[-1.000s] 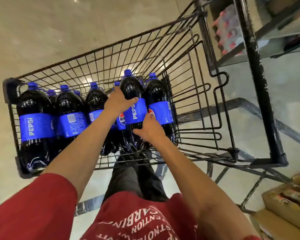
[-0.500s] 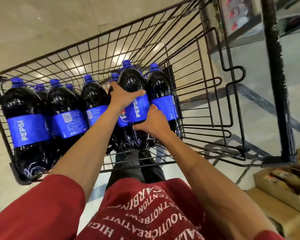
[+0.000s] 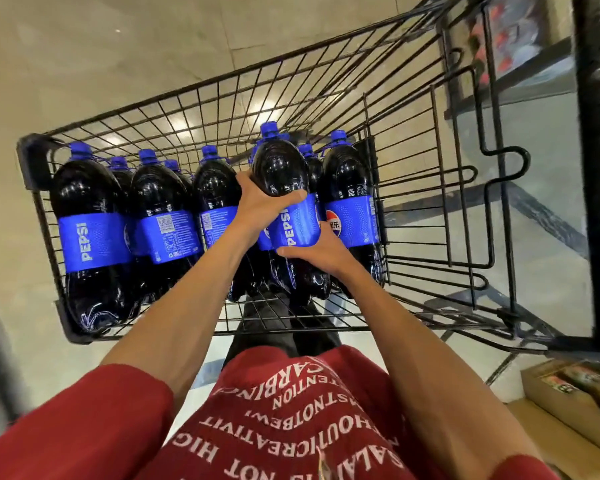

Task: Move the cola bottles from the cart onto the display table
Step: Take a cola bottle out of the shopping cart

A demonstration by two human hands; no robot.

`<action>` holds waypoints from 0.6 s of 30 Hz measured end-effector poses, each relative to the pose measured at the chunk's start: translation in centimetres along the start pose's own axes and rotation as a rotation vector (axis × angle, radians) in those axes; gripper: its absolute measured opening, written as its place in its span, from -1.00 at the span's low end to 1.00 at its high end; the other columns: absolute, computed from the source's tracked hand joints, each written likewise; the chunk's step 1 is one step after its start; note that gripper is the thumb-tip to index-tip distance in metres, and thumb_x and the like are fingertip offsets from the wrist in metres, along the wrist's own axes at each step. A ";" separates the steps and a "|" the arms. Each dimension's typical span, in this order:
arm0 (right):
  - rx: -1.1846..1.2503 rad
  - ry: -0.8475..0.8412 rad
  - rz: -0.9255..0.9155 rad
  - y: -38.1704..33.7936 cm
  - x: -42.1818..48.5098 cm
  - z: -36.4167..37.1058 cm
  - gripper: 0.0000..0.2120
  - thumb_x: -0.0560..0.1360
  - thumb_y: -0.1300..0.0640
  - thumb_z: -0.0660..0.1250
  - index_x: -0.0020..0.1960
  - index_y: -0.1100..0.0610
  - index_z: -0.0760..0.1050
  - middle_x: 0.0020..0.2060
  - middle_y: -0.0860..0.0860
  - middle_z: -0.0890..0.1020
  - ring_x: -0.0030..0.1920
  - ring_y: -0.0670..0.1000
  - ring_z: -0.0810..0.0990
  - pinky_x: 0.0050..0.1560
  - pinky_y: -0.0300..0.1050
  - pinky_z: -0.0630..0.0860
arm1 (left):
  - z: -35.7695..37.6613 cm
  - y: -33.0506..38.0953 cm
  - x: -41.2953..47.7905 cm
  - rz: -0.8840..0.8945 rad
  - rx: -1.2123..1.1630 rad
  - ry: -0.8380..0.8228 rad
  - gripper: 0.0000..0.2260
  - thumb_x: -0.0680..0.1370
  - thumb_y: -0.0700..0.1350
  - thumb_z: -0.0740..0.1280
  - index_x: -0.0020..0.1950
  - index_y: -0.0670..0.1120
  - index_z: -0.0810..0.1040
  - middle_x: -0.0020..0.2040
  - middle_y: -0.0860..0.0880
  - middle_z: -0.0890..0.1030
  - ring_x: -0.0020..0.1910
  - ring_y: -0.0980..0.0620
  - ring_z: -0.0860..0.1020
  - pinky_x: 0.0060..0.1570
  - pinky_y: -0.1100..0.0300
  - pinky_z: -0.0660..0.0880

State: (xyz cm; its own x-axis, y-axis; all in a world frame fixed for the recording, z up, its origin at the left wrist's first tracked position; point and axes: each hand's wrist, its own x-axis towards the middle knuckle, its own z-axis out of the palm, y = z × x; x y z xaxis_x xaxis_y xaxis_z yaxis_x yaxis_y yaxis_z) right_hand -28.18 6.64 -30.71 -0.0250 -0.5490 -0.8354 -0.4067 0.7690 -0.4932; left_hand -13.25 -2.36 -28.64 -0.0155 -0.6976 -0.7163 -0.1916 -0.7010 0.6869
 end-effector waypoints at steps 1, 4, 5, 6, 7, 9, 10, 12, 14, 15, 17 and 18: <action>-0.012 0.010 0.002 -1.6 -1.6 -0.4 -0.11 0.08 -0.28 0.71 0.30 -0.06 0.45 0.07 -0.14 0.68 0.05 -0.13 0.68 0.15 -0.03 0.62 | 0.0 -0.2 -0.2 -0.003 -0.010 0.005 -0.12 0.32 0.01 0.67 0.38 -0.04 0.12 0.22 -0.01 0.53 0.13 0.02 0.63 0.10 0.08 0.62; -0.029 -0.019 -0.031 -2.2 -2.8 -0.8 -0.34 0.22 -0.12 0.69 0.21 -0.04 0.49 0.00 -0.15 0.67 -0.01 -0.15 0.66 0.04 -0.18 0.60 | 0.0 -0.6 -0.9 0.000 -0.047 0.013 -0.15 0.35 -0.03 0.65 0.38 -0.02 0.11 0.22 -0.05 0.54 0.09 0.01 0.65 0.07 0.06 0.65; -0.037 -0.007 -0.036 -2.3 -3.0 -0.7 -0.32 0.19 -0.15 0.69 0.21 -0.05 0.48 -0.01 -0.15 0.66 -0.01 -0.14 0.66 0.02 -0.18 0.59 | 0.0 -0.7 -1.2 0.007 -0.053 0.018 -0.16 0.35 -0.03 0.65 0.38 -0.01 0.11 0.22 -0.05 0.54 0.09 0.01 0.66 0.06 0.06 0.65; -0.047 0.022 -0.045 -2.1 -3.2 -0.5 -0.29 0.15 -0.19 0.68 0.20 -0.07 0.48 -0.01 -0.16 0.66 0.00 -0.13 0.66 0.03 -0.15 0.59 | 0.0 -0.7 -1.6 0.013 -0.056 0.022 -0.16 0.35 -0.03 0.65 0.38 -0.01 0.11 0.22 -0.05 0.54 0.08 0.03 0.65 0.06 0.08 0.64; -0.052 0.057 -0.043 -1.9 -3.5 -0.2 -0.27 0.11 -0.23 0.67 0.19 -0.08 0.48 -0.01 -0.17 0.66 0.00 -0.12 0.66 0.05 -0.11 0.60 | 0.0 -0.7 -1.9 0.016 -0.060 0.027 -0.16 0.35 -0.04 0.65 0.38 -0.01 0.11 0.21 -0.03 0.54 0.08 0.05 0.64 0.06 0.10 0.64; -0.014 0.125 -0.061 -1.2 -4.1 0.7 -0.22 0.07 -0.26 0.66 0.19 -0.09 0.47 0.00 -0.18 0.66 0.00 -0.14 0.65 0.09 -0.04 0.62 | 0.0 -0.7 -2.6 0.042 -0.070 0.046 -0.17 0.35 -0.06 0.65 0.38 0.00 0.13 0.20 0.02 0.53 0.08 0.13 0.62 0.04 0.17 0.61; 0.009 0.154 -0.070 -1.2 -4.6 1.0 -0.20 0.06 -0.27 0.66 0.21 -0.08 0.47 0.01 -0.18 0.66 0.00 -0.14 0.65 0.09 -0.01 0.62 | 0.0 -0.6 -3.0 0.062 -0.070 0.052 -0.17 0.34 -0.07 0.66 0.37 0.01 0.14 0.20 0.04 0.53 0.09 0.16 0.60 0.03 0.20 0.59; 0.024 0.192 -0.089 -1.4 -5.4 1.2 -0.16 0.04 -0.31 0.64 0.21 -0.05 0.47 0.02 -0.15 0.65 -0.01 -0.12 0.65 0.09 0.02 0.63 | -0.2 -0.1 -3.9 0.106 -0.063 0.063 -0.18 0.33 -0.07 0.66 0.36 0.04 0.16 0.24 0.04 0.51 0.12 0.19 0.57 0.04 0.25 0.56; 0.011 0.190 -0.120 -2.0 -6.2 0.8 -0.14 0.00 -0.36 0.61 0.19 -0.05 0.47 0.01 -0.14 0.65 -0.01 -0.08 0.65 0.09 0.05 0.63 | -0.3 0.8 -5.0 0.148 -0.070 0.077 -0.17 0.32 -0.06 0.67 0.38 0.04 0.19 0.26 0.04 0.51 0.16 0.20 0.55 0.07 0.26 0.53; -0.009 0.193 -0.141 -2.3 -6.6 0.3 -0.14 0.00 -0.38 0.59 0.19 -0.06 0.47 0.02 -0.14 0.65 0.00 -0.06 0.65 0.10 0.06 0.62 | -0.3 1.3 -5.5 0.166 -0.080 0.094 -0.17 0.32 -0.07 0.67 0.40 0.02 0.21 0.26 0.05 0.51 0.16 0.20 0.55 0.09 0.24 0.53; -0.046 0.195 -0.207 -3.2 -7.7 -0.6 -0.17 0.03 -0.37 0.61 0.19 -0.06 0.47 -0.01 -0.18 0.63 0.01 -0.07 0.63 0.10 0.05 0.61 | -0.5 2.3 -6.9 0.212 -0.102 0.147 -0.14 0.28 -0.05 0.69 0.42 -0.02 0.24 0.26 0.05 0.53 0.17 0.19 0.57 0.15 0.19 0.54; -0.062 0.194 -0.246 -3.6 -8.4 -1.0 -0.20 0.07 -0.32 0.63 0.20 -0.06 0.47 -0.03 -0.21 0.60 0.00 -0.08 0.62 0.09 0.04 0.60 | -0.6 2.9 -7.8 0.237 -0.113 0.176 -0.10 0.24 -0.01 0.69 0.43 -0.03 0.24 0.26 0.04 0.54 0.19 0.16 0.57 0.19 0.14 0.54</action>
State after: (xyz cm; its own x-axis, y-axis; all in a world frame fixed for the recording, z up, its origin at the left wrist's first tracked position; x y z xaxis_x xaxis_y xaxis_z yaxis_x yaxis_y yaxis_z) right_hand -27.42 8.14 -21.71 -0.0906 -0.7727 -0.6283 -0.4770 0.5875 -0.6537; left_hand -13.08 0.95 -20.94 0.1255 -0.8515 -0.5091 -0.0922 -0.5210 0.8486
